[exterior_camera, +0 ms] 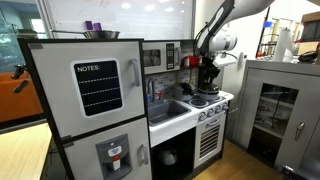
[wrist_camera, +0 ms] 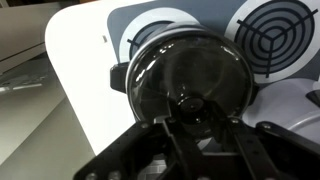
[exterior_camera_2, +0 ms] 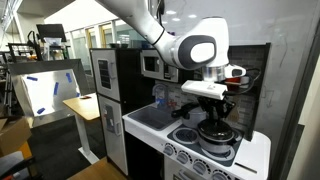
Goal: Take the lid on the stove and put it on the pot
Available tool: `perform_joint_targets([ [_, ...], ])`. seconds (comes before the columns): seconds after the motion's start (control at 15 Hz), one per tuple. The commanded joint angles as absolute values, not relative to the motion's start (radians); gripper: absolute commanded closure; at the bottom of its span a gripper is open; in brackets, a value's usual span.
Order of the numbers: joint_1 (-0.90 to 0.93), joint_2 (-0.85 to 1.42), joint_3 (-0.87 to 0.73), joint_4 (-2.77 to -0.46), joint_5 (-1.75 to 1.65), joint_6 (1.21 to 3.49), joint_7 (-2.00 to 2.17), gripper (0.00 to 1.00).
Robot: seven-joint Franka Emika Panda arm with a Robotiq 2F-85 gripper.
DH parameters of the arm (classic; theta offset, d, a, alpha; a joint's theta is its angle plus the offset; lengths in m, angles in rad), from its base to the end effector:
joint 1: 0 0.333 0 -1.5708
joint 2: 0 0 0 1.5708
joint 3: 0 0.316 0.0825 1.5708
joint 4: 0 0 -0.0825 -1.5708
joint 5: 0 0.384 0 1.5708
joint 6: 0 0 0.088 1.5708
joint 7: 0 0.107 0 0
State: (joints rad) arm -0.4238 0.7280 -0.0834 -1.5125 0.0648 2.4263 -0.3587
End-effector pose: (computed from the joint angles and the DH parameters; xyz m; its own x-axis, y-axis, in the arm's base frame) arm 0.6439 -0.3450 0.2528 0.9720 -0.1577 0.1741 -0.1720 -0.9826 0.0701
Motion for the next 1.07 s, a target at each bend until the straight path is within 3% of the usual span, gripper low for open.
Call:
perform_joint_targets([
  [0.0,-0.447,0.743,-0.063,-1.487,0.082,2.402,-0.396,0.92],
  [0.93,-0.457,0.756,-0.053,-1.473,0.087,2.403,-0.420,0.92],
  [1.0,-0.458,0.756,-0.053,-1.474,0.086,2.403,-0.421,0.42],
])
